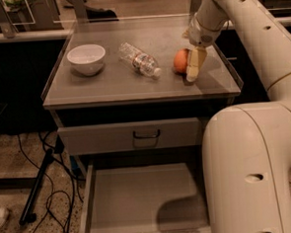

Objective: Place orange into middle drawer

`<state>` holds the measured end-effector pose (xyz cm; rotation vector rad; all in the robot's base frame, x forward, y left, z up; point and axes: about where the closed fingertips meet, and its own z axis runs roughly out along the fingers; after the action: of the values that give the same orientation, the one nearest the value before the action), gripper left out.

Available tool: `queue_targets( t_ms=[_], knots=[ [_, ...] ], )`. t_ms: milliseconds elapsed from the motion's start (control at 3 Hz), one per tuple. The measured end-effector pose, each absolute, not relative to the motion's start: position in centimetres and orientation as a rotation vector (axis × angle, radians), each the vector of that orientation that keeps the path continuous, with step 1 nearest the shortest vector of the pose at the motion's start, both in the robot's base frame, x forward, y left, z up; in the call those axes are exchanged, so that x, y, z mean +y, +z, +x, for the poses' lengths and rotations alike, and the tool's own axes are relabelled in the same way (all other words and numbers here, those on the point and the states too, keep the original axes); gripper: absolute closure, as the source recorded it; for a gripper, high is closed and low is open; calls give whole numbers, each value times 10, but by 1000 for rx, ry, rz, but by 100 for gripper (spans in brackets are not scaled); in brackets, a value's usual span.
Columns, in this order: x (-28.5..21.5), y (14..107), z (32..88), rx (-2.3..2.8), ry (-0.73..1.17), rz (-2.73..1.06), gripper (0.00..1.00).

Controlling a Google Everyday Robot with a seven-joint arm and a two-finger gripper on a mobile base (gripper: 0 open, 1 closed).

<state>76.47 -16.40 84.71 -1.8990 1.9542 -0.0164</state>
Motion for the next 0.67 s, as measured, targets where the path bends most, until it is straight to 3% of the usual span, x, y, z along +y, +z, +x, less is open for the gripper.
queue_targets(
  t_ms=[333, 667],
  knots=[
    [-171, 844, 768, 1966, -30, -1890, 0],
    [-171, 844, 768, 1966, -30, -1889, 18]
  ],
)
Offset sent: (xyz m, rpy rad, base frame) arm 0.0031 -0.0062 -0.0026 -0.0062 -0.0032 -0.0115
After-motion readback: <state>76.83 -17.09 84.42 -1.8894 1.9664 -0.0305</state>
